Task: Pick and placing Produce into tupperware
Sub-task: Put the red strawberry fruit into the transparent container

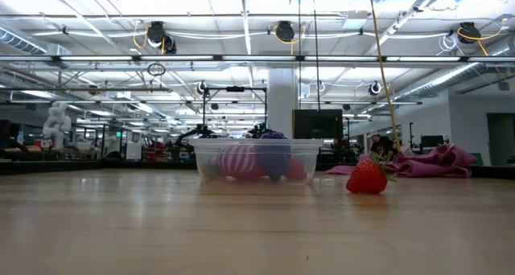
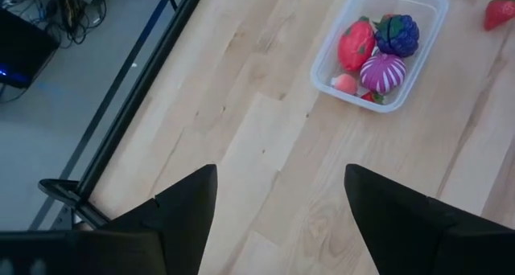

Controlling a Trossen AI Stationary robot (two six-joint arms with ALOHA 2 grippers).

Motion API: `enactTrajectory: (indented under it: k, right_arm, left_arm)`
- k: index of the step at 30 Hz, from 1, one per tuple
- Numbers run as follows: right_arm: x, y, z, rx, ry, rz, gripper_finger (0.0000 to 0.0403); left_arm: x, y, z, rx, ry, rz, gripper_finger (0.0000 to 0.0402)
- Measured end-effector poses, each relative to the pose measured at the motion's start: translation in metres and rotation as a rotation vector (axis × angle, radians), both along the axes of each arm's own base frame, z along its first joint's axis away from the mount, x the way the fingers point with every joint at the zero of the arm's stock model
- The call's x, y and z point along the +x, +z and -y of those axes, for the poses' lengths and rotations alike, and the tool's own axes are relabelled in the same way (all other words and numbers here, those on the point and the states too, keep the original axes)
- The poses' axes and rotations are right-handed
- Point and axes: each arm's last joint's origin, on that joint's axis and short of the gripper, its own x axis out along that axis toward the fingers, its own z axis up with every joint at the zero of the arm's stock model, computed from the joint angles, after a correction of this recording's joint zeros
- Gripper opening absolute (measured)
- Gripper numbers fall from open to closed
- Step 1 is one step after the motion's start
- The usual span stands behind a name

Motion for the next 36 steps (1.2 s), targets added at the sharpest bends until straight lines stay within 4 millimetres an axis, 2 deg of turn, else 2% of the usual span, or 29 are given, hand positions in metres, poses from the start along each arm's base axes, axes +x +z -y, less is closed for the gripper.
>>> enactTrajectory:
  k: [10, 15, 23, 36]
  right_arm:
    - [0.023, -0.032, 0.01, 0.104, -0.038, -0.198, 0.0317]
    - [0.031, -0.038, 0.018, 0.167, -0.042, -0.236, 0.0317]
    - [0.032, -0.043, 0.024, 0.2, -0.098, -0.251, 0.0317]
    - [0.029, -0.084, 0.031, 0.206, -0.139, -0.279, 0.0317]
  left_arm:
    - [0.0, 0.0, 0.0, -0.001, 0.003, 0.002, 0.0274]
    - [0.0, 0.0, 0.0, 0.0, 0.001, 0.001, 0.0273]
    - [0.0, 0.0, 0.0, 0.002, -0.002, -0.001, 0.0273]
    - [0.0, 0.0, 0.0, 0.007, -0.011, -0.006, 0.0274]
